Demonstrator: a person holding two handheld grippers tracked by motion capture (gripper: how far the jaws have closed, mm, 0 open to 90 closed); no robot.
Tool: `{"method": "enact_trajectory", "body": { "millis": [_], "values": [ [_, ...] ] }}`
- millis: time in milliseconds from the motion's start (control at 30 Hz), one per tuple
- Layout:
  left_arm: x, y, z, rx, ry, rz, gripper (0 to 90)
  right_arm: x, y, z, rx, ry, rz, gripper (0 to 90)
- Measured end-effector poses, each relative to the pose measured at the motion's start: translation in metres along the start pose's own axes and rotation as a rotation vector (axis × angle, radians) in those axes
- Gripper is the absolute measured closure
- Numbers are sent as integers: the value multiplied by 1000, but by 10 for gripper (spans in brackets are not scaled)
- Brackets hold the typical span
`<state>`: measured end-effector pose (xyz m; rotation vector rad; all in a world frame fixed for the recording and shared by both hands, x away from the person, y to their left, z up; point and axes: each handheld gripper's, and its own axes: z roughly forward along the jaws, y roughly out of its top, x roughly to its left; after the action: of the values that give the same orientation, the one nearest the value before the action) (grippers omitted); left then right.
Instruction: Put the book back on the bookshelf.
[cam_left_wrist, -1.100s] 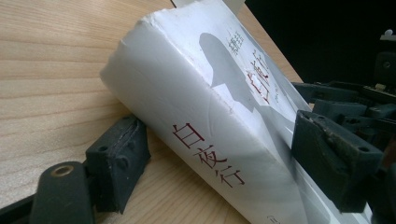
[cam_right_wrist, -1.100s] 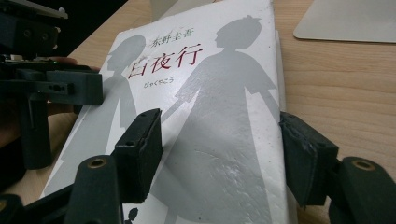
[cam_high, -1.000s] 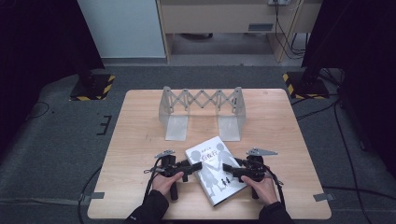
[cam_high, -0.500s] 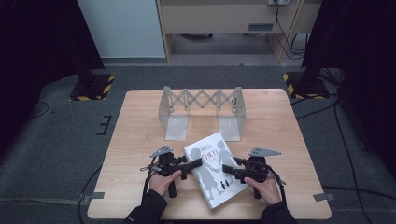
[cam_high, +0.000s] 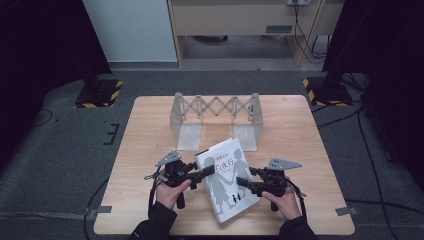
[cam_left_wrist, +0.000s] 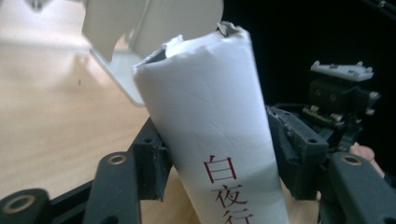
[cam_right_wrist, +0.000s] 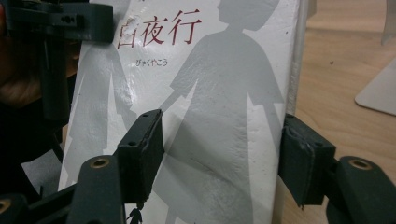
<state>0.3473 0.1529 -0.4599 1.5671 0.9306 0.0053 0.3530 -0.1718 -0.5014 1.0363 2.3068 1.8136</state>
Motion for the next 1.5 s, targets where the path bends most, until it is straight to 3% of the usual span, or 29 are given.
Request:
{"method": "enact_trajectory", "body": {
  "millis": [167, 367, 567, 800, 967, 1067, 1133, 1233, 1367, 1500],
  "values": [
    [-8, 13, 1, 56, 25, 60, 436, 1, 1, -3, -20, 9, -13, 403],
    [-1, 14, 3, 72, 19, 38, 422, 1, 0, -2, -20, -1, -35, 418],
    [-4, 18, 3, 63, 3, 41, 434, 1, 0, -2, -26, 6, -28, 419],
    [-5, 21, 1, 55, -26, 78, 426, 3, 1, -2, -34, 22, -50, 449],
    [-1, 25, 0, 46, -85, 86, 416, 5, 1, -3, -39, 37, -59, 482],
    [0, 26, 0, 53, -76, 89, 451, 8, 1, -1, -32, 44, -81, 487],
    [-1, 23, -2, 35, -87, 81, 474, 8, 1, -1, -35, 47, -73, 492],
    [0, 19, -6, 23, -94, 77, 481, 5, 1, 1, -60, 66, -22, 454],
    [-3, 14, -12, 8, -75, 83, 481, 5, 1, 4, -74, 66, 12, 436],
    [-8, 18, -13, 72, -37, 128, 450, 7, 0, 6, -68, 74, -1, 458]
  ]
}}
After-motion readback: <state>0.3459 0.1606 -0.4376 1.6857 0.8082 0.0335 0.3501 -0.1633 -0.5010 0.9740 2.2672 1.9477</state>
